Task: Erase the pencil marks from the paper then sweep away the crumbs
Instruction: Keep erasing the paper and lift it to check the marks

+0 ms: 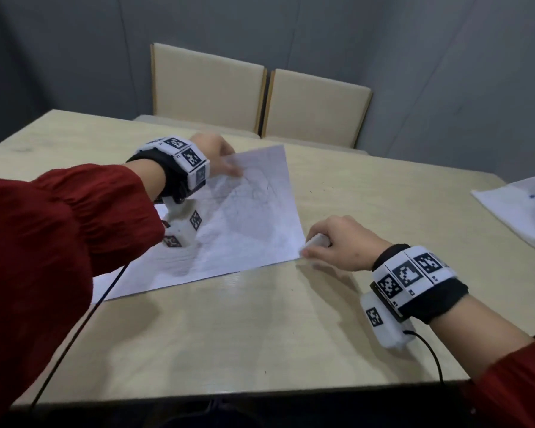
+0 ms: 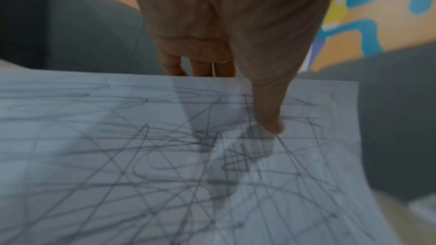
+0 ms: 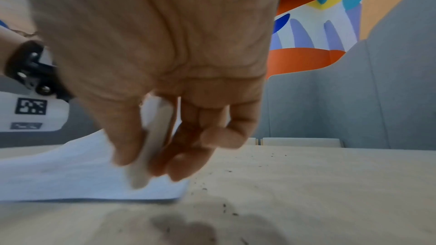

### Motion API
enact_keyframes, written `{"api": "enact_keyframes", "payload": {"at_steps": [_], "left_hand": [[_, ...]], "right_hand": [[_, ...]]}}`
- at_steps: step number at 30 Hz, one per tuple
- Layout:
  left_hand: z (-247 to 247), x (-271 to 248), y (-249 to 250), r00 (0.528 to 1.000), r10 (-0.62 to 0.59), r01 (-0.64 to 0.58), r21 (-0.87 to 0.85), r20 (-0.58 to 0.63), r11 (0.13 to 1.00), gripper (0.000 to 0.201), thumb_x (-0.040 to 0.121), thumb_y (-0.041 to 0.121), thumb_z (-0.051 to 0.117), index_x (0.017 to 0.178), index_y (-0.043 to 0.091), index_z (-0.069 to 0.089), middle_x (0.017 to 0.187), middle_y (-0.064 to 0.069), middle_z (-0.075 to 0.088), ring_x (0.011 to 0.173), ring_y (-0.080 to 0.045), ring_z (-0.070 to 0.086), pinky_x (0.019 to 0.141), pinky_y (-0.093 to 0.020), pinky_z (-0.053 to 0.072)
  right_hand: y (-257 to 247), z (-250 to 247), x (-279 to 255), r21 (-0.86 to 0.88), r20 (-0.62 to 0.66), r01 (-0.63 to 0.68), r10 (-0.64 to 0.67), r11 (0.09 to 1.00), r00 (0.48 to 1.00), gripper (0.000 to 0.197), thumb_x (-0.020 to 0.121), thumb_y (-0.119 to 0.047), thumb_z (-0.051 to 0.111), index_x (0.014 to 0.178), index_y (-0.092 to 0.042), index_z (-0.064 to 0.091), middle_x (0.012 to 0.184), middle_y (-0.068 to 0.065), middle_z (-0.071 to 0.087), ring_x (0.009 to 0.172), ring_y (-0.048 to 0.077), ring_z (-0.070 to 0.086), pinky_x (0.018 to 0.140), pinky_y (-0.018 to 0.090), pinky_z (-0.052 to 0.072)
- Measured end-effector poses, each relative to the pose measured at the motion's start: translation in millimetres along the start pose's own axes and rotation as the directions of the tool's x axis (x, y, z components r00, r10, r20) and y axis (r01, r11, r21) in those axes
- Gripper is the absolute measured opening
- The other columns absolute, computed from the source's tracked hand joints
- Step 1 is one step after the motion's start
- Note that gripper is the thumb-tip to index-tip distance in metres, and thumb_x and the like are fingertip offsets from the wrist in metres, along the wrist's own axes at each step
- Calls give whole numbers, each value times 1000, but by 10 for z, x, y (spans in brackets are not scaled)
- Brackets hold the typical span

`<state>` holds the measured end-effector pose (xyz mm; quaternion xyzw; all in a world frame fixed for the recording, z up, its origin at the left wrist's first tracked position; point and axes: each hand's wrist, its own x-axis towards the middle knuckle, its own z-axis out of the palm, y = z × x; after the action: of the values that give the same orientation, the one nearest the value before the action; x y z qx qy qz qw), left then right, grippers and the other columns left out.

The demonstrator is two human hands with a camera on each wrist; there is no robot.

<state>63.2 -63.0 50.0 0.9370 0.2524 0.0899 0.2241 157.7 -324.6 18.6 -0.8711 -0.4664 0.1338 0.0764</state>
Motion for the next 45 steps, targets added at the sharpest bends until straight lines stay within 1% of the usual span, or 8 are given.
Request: {"api": "enact_keyframes", "payload": {"at_steps": [6, 9, 13, 18, 25, 30, 34, 45], "left_hand": [[-541, -70, 145, 921, -136, -14, -381, -364, 924, 30, 93, 21, 64, 66, 10, 54, 61, -4, 41, 59, -16, 35, 43, -15, 28], [-676, -92, 176, 896, -175, -82, -542, -407, 836, 12, 93, 17, 60, 84, 11, 66, 79, -8, 56, 74, -19, 50, 59, -23, 46], [-637, -153, 187, 897, -237, -148, -758, -373, 636, 16, 93, 6, 60, 82, 14, 67, 102, -17, 69, 95, -31, 66, 87, -52, 55], [-496, -208, 176, 927, -267, -142, -905, -264, 401, 20, 96, 5, 56, 115, 2, 63, 96, -5, 68, 83, -21, 66, 74, -38, 58], [-296, -233, 96, 963, -228, -75, -957, -143, 282, 20, 94, 3, 58, 114, 2, 60, 94, -4, 70, 67, -9, 71, 52, -23, 55], [-212, -138, -56, 920, -324, -90, -923, -221, 373, 33, 87, 9, 70, 117, 1, 60, 113, -12, 69, 88, -20, 69, 70, -35, 59], [-220, -77, -153, 862, -289, -131, -734, -416, 666, 55, 81, 18, 78, 129, 14, 52, 117, 2, 65, 112, -13, 58, 98, -32, 46], [-18, -273, -334, 988, -19, -26, -289, -154, 957, 14, 83, 13, 74, 94, 20, 76, 91, 6, 72, 71, 5, 60, 68, -10, 43]], "right_hand": [[127, -230, 98, 286, -384, -143, 250, 947, 889, 19, 84, -44, 60, 74, -28, 62, 80, -7, 69, 81, 22, 65, 76, 42, 55], [115, -337, 169, 467, -421, -83, 304, 880, 855, 19, 86, -37, 62, 76, -21, 65, 77, -5, 71, 78, 22, 68, 71, 43, 57], [59, -450, 251, 622, -449, 65, 287, 780, 846, 17, 89, -35, 65, 80, -21, 64, 80, -6, 64, 77, 14, 59, 74, 37, 54], [85, -601, 471, 663, -427, 114, 249, 740, 869, 16, 87, -38, 67, 80, -24, 65, 101, 1, 62, 98, 14, 50, 92, 34, 41], [28, -756, 606, 754, -380, 116, 285, 647, 880, 24, 90, -29, 65, 99, -7, 69, 90, 2, 66, 85, 13, 58, 77, 27, 47], [9, -647, 494, 759, -340, 96, 266, 644, 902, 22, 88, -27, 67, 92, -5, 70, 79, 1, 66, 70, 11, 58, 62, 22, 47], [44, -516, 396, 783, -266, 58, 250, 619, 931, 23, 88, -25, 67, 92, -3, 70, 83, 7, 65, 79, 19, 57, 73, 32, 48], [-26, -147, 196, 633, -4, -152, 200, 759, 980, 24, 91, -30, 62, 91, -7, 65, 84, 8, 59, 73, 19, 55, 62, 30, 47]]}}
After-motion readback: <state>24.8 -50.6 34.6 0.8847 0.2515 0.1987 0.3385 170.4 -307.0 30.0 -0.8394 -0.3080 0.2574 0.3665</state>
